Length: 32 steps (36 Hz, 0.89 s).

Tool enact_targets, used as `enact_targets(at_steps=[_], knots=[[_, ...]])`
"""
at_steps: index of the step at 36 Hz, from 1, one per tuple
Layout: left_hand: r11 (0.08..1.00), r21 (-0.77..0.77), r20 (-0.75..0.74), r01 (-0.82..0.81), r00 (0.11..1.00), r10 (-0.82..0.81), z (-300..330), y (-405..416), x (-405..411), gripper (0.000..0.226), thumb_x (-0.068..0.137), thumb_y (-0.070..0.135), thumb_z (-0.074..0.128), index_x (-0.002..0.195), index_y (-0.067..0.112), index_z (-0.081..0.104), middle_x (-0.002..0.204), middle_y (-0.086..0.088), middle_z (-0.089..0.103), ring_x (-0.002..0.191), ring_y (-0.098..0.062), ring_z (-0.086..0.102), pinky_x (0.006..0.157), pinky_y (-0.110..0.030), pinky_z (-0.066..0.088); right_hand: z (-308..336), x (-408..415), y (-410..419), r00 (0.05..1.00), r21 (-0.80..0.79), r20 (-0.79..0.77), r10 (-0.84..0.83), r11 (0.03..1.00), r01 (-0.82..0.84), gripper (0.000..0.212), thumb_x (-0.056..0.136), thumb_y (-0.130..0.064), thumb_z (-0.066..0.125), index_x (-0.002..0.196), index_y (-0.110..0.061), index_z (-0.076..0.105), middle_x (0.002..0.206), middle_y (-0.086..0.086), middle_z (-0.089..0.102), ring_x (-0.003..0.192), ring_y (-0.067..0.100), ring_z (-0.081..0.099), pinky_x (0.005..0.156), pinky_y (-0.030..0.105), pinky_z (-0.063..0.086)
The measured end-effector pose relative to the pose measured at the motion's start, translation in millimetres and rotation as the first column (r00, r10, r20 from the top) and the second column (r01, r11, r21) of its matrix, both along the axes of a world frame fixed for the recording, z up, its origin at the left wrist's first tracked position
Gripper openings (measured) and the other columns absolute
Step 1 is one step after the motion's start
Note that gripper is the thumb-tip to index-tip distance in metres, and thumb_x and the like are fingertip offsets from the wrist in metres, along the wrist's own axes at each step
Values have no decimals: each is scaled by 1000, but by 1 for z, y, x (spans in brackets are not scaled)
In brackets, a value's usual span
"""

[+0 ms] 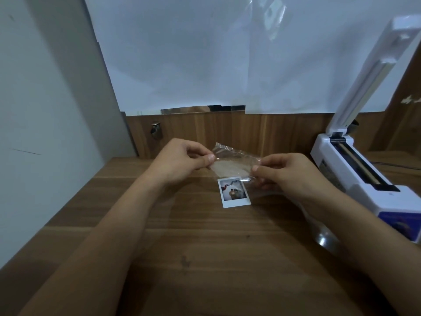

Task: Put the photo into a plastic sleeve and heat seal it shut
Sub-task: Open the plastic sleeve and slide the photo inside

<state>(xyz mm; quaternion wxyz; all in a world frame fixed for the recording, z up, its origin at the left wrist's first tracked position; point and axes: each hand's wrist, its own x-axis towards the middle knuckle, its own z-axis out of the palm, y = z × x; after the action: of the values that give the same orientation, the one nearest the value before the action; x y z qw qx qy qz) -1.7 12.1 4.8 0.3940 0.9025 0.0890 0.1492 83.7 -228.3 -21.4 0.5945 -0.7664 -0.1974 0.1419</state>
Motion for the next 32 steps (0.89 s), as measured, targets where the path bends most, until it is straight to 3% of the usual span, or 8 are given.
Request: enact_targets(at_steps=[6,11,14,17,20,23,28,32], knots=[[999,-27,-42,-22,999,21,-1,2,1,12,90,35,77,80,32,83,86,19,80,97,0,68,82,-24,46,2,-1,-1,1000,-7,1,14,1000,-14,10,89,-28,78,88,-18,82,78,1,81,79,19,78,78,40,66],[999,-9,-61,-46,997,46,-4,0,1,12,86,43,78,81,32,82,86,18,80,88,5,68,75,-21,44,3,-4,-2,999,31,-32,14,999,-13,14,84,-32,81,86,-18,81,78,2,81,80,21,78,75,35,66],[994,11,23,-110,994,110,-4,-2,1,19,77,44,86,86,30,77,93,10,76,90,-3,67,75,-27,51,4,-5,-2,998,44,-54,13,999,-10,18,82,-35,82,86,-17,81,79,2,81,79,19,78,74,33,66],[992,40,195,-121,974,111,0,-8,-2,29,72,39,91,85,26,68,82,10,70,72,2,61,65,-16,51,5,-6,-2,998,55,-70,8,998,-4,23,80,-37,83,86,-16,80,77,1,80,73,14,77,72,31,65],[995,104,271,-6,962,-23,4,-18,-6,24,74,39,90,83,29,70,80,11,69,70,4,59,61,-13,50,7,-9,0,998,65,-70,6,998,-2,25,81,-38,84,86,-14,79,74,1,80,66,9,75,67,27,62],[987,111,232,114,963,-137,3,-32,-6,18,77,45,85,85,31,77,79,13,73,72,3,62,61,-13,48,8,-12,2,997,80,-69,18,997,-12,26,81,-37,83,88,-13,79,75,1,80,64,8,74,62,22,59],[984,85,143,158,975,-169,-6,-39,-4,14,80,42,85,89,32,81,83,13,78,78,-2,69,63,-15,52,10,-16,2,992,110,-107,72,992,-61,29,82,-39,80,92,-11,80,82,6,81,72,14,76,67,25,62],[979,-24,137,203,971,-198,-5,-40,-5,17,81,35,85,93,25,84,85,10,80,81,-4,72,64,-14,54,11,-16,2,990,128,-116,81,990,-66,29,84,-39,79,91,-10,80,80,6,80,70,12,74,66,24,60]])
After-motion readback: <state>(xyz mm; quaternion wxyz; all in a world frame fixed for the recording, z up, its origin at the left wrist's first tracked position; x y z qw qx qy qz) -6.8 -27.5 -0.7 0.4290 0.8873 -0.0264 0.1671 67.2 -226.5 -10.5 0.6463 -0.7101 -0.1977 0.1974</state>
